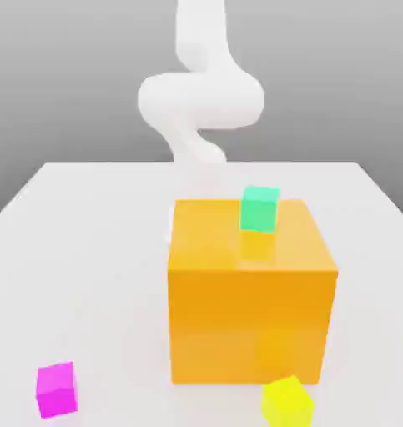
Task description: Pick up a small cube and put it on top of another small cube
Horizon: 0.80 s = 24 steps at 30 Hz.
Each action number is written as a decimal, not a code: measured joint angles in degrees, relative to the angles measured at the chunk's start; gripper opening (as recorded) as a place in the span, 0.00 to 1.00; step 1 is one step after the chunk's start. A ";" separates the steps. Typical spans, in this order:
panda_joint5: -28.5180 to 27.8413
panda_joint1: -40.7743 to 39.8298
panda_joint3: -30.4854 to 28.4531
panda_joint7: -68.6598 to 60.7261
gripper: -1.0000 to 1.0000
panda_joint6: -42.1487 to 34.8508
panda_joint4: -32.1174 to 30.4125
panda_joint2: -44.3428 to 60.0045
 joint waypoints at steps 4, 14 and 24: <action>-2.17 -5.22 1.73 8.27 0.50 3.02 -0.84 8.68; -7.19 -14.47 2.26 28.00 0.50 10.23 -2.83 29.58; -4.15 -20.33 -0.36 41.99 0.50 18.02 -5.04 49.81</action>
